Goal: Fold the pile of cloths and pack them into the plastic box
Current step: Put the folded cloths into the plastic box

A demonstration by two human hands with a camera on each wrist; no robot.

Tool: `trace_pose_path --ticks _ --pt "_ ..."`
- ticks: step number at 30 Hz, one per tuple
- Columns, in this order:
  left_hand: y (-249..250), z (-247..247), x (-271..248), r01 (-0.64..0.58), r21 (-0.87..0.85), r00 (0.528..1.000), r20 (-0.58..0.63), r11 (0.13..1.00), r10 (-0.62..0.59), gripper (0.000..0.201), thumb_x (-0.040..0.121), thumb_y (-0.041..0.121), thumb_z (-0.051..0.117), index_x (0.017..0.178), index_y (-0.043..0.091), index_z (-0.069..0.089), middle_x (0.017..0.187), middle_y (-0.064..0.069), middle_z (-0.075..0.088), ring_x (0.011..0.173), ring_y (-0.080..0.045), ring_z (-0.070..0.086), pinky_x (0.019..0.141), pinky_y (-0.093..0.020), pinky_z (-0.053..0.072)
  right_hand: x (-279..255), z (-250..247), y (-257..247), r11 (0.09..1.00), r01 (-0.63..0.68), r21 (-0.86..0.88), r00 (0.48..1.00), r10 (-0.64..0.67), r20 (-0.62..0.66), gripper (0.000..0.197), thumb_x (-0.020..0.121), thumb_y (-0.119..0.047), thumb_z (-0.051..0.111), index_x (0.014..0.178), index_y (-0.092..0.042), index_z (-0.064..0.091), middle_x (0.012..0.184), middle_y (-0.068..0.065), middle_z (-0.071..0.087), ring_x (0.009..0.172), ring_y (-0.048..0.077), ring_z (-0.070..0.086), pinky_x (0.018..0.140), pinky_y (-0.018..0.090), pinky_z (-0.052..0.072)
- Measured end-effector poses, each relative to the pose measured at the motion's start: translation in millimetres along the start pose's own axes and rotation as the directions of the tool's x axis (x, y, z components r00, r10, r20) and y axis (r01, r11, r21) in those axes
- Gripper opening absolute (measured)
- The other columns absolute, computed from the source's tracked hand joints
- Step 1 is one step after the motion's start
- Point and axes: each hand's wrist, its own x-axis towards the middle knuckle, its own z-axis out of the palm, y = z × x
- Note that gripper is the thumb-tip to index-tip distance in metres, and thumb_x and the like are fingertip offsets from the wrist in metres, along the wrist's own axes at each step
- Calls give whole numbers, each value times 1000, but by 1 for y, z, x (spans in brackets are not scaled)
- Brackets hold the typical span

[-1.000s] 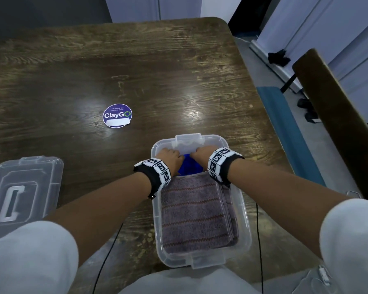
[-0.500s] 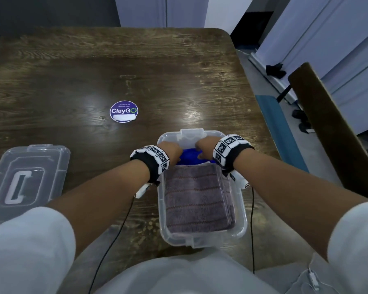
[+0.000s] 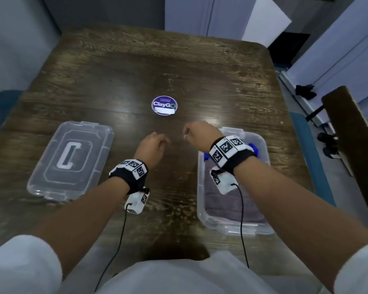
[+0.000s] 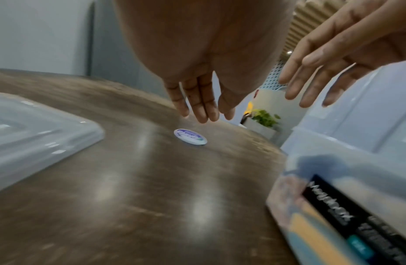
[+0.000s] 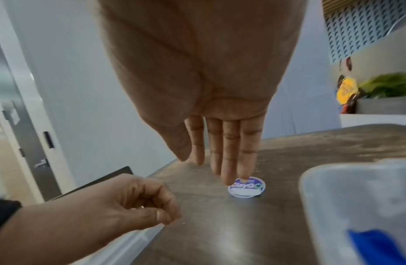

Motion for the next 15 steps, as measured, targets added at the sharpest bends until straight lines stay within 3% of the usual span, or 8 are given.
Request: trace_pose_path --ticks 7,10,15 --pt "-114 -27 -54 264 29 963 46 964 -266 21 95 7 55 113 8 67 114 -18 63 99 -41 64 86 -43 50 31 77 -103 991 108 83 986 -117 120 34 98 -32 58 129 -21 55 134 8 53 123 30 53 101 45 45" --pt "-154 -42 -61 376 59 920 90 925 -380 31 96 6 55 126 10 61 130 -18 57 110 -40 62 96 -45 49 47 111 -133 990 88 108 977 -107 183 40 99 -33 57 136 -20 50 139 8 47 126 31 52 104 46 44" --pt "-215 -59 -58 549 138 820 102 824 -563 43 98 13 56 141 15 50 149 -14 41 119 -38 57 98 -45 47 73 157 -168 987 30 155 959 -73 275 52 100 -31 58 146 -15 40 146 12 40 128 36 51 105 49 45"
